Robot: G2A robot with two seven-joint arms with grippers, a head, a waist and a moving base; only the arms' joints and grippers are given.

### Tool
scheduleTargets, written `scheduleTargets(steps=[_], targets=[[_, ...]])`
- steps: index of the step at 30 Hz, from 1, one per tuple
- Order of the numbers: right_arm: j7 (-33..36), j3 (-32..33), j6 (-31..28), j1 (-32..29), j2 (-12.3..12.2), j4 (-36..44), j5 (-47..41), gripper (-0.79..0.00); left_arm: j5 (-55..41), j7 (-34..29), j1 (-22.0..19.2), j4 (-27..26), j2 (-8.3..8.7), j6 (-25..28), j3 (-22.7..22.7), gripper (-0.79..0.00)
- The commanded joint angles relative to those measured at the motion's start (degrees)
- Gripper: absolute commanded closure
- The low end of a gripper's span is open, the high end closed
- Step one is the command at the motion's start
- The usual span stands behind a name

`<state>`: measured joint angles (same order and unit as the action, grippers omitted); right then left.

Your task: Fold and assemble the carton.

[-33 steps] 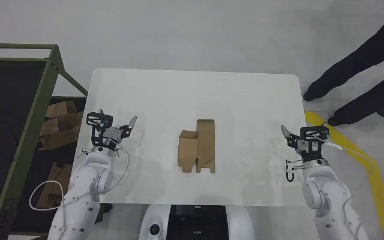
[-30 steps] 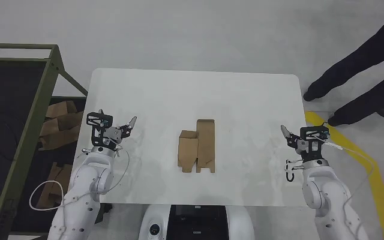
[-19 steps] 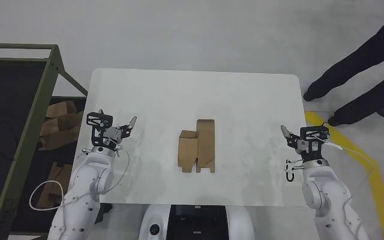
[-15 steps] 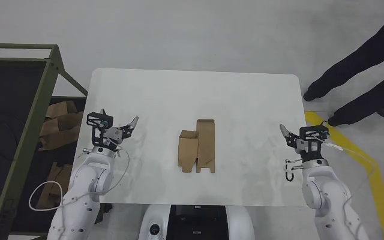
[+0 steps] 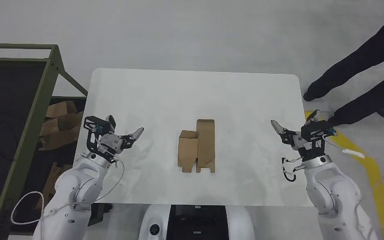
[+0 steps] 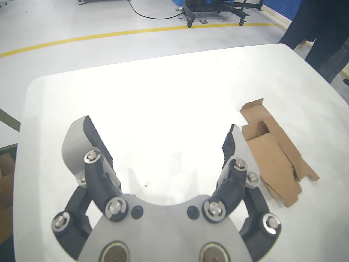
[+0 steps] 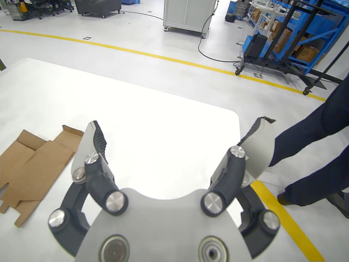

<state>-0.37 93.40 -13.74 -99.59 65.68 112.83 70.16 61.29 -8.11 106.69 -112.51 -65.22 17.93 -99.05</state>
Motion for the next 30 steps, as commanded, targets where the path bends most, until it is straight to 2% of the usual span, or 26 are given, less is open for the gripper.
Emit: scheduleTargets(steps=[1,8,12,16,21,29,30], targets=[[1.1,0.3,0.0,0.1,-0.1,0.7,1.3,-0.785,0.1,0.1,0.0,0.0,0.0,-0.1,0.1,-0.785],[1.1,0.3,0.0,0.1,-0.1,0.7,1.3,-0.785,-0.2,0.1,0.0,0.1,-0.02,-0.1,0.2,-0.785],[0.9,0.1,0.0,0.2,0.0,0.7,0.9,-0.785,-6.4,-3.0,-0.8,1.1,-0.14,1.1,1.0,-0.785],[1.1,0.2,-1.5,0.7,0.0,0.5,-1.5,-0.785,-13.9,-10.0,-1.8,0.5,-0.09,1.7,1.6,-0.785],[1.4,1.4,-5.4,1.0,-0.1,0.1,-5.5,-0.785,-23.9,-21.6,-3.8,-0.4,0.29,3.1,2.3,-0.785],[2.4,3.0,-11.6,1.7,-0.4,-0.7,-11.9,-0.785,-34.9,-39.6,-8.3,-0.9,1.09,0.0,4.4,-0.785],[2.7,3.2,-11.7,1.8,-0.4,-0.6,-12.2,-0.785,-35.0,-40.1,-8.5,-0.9,1.13,-0.1,4.4,-0.785]])
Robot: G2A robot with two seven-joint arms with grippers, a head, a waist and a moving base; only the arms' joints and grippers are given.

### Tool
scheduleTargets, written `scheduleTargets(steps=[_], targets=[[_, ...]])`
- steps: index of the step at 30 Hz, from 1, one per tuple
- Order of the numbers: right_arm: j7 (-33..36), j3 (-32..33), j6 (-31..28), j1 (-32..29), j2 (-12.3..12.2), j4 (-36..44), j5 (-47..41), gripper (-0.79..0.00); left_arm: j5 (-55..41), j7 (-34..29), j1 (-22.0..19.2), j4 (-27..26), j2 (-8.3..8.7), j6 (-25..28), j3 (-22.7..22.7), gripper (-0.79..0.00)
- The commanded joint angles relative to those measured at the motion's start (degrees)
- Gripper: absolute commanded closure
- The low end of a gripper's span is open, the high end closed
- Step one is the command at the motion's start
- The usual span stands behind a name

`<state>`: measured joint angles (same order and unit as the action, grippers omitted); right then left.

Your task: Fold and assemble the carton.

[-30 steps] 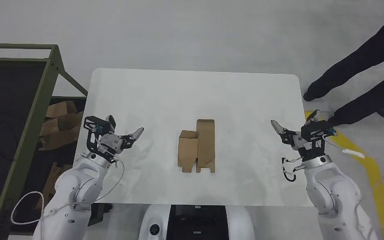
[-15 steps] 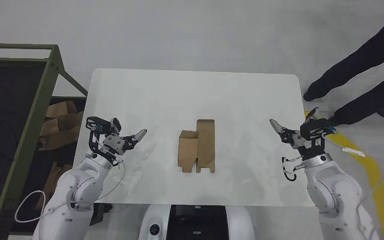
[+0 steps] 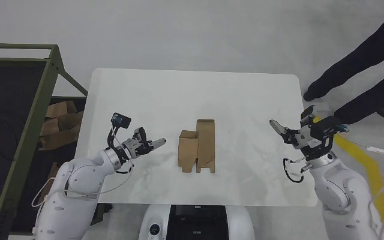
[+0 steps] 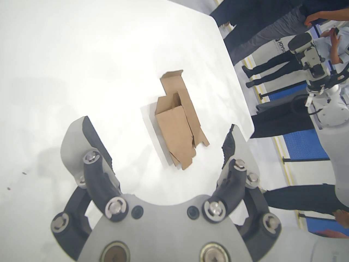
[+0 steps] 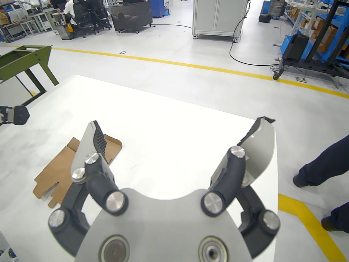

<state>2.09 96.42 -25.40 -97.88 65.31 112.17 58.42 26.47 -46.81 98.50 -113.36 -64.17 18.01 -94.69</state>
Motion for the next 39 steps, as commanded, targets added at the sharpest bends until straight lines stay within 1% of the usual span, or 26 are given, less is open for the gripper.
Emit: scheduleTargets(steps=[1,12,15,17,21,26,30,36,39], targets=[[0.6,0.3,-0.2,0.1,0.0,0.4,-0.7,-0.785,-0.2,-1.4,-0.3,0.0,0.07,-0.2,0.1,-0.785],[0.6,0.3,-0.2,0.1,0.0,0.4,-0.7,-0.785,-0.3,-1.3,-0.3,0.1,0.06,-0.3,0.2,-0.785],[0.5,0.2,0.0,0.1,0.0,0.4,-0.8,-0.785,-1.1,-1.0,-1.6,2.4,-0.07,-2.2,2.8,-0.785],[0.3,-0.3,-0.2,0.4,0.0,0.5,-1.3,-0.785,-4.8,-2.4,-3.0,4.2,-0.14,-3.0,4.3,-0.785],[0.1,-0.4,-1.1,0.7,0.0,0.0,-2.9,-0.785,-9.6,-6.0,-6.0,7.6,-0.01,-3.8,5.6,-0.785],[0.3,0.1,-3.6,0.5,0.0,-0.9,-6.4,-0.785,-13.0,-8.6,-8.9,11.5,0.13,-4.2,7.3,-0.785],[0.5,0.5,-5.5,0.5,-0.1,-1.7,-9.3,-0.785,-16.9,-9.8,-10.6,14.5,0.12,-2.9,8.9,-0.785],[0.8,1.1,-5.9,0.7,-0.2,-2.8,-11.1,-0.785,-16.8,-7.7,-12.1,18.0,0.0,-1.1,12.0,-0.785],[0.5,1.5,-5.9,0.7,-0.2,-3.3,-11.8,-0.785,-15.6,-5.7,-12.6,19.1,-0.08,-0.6,13.4,-0.785]])
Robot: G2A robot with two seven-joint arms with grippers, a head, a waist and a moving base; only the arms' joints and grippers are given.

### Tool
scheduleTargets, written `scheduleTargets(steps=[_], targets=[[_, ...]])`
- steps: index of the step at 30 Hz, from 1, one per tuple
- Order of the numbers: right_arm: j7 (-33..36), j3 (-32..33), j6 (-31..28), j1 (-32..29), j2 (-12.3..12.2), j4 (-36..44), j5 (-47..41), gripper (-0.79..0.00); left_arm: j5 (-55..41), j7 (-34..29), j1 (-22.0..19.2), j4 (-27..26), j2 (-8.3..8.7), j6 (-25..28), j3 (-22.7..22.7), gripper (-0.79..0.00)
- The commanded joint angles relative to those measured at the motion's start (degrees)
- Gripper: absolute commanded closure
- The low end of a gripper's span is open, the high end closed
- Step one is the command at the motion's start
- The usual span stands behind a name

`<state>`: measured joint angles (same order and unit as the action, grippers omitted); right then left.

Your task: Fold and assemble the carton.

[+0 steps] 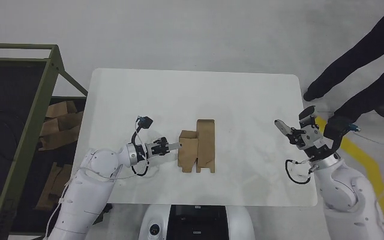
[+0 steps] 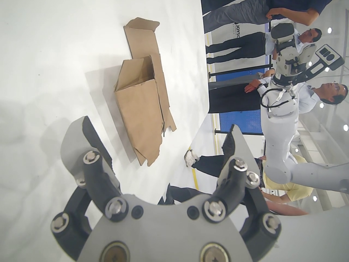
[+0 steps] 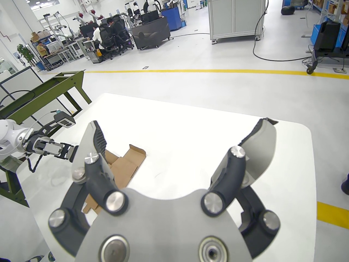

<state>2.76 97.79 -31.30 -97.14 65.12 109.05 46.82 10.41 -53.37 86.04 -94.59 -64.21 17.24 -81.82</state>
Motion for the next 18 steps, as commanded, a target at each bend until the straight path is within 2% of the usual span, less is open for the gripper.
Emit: scheduleTargets(steps=[1,6,16,18], targets=[[-0.3,0.3,0.1,-0.1,0.0,-0.3,-0.4,-0.785,0.4,1.4,-0.3,0.7,-0.07,0.2,1.0,-0.785],[-0.9,1.3,0.2,-0.5,0.0,-0.7,-1.3,-0.785,0.4,3.8,-1.2,2.8,-0.2,0.4,2.6,-0.785],[-0.9,2.6,0.8,-1.4,0.0,-0.5,-1.7,-0.785,-1.0,5.1,-4.0,7.0,-0.41,1.5,5.7,-0.606],[-0.9,2.6,1.0,-1.4,0.0,-0.4,-1.7,-0.785,-1.1,4.9,-4.6,7.5,-0.43,1.5,6.3,-0.61]])
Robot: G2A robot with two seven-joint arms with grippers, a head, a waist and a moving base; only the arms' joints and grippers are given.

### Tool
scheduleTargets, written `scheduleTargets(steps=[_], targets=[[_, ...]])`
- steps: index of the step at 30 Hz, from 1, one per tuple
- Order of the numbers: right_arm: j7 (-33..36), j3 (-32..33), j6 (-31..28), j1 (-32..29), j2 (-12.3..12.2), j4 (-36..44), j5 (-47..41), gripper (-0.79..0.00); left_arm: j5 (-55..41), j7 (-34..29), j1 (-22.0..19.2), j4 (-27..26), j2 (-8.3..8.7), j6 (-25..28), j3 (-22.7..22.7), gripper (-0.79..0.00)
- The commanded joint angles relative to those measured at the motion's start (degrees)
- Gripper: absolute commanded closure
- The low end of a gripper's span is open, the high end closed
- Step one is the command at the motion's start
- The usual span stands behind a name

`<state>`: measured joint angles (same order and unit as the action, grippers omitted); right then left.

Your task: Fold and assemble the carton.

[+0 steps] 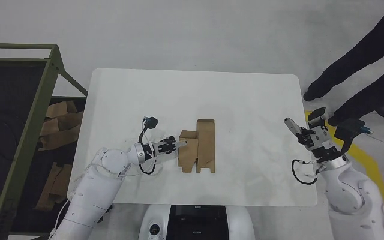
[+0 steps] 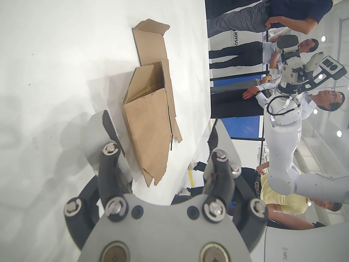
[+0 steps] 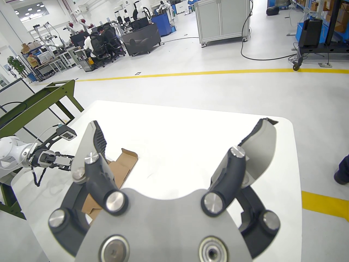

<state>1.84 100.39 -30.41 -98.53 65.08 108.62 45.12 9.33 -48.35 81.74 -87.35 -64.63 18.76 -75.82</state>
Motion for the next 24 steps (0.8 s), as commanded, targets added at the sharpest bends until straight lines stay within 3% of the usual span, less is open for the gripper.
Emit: scheduleTargets(steps=[1,8,24], targets=[[0.0,0.0,0.1,0.0,0.0,0.1,0.0,-0.785,-0.1,0.0,-0.5,0.5,-0.02,0.0,0.6,-0.61],[-0.3,0.2,0.3,-0.3,0.0,0.0,-0.1,-0.785,0.4,0.3,-1.6,1.9,0.01,-0.3,2.0,-0.588],[-1.0,0.6,0.5,-0.5,0.1,0.0,-0.3,-0.785,1.1,2.7,-4.2,5.7,-0.22,-0.2,5.4,-0.443]])
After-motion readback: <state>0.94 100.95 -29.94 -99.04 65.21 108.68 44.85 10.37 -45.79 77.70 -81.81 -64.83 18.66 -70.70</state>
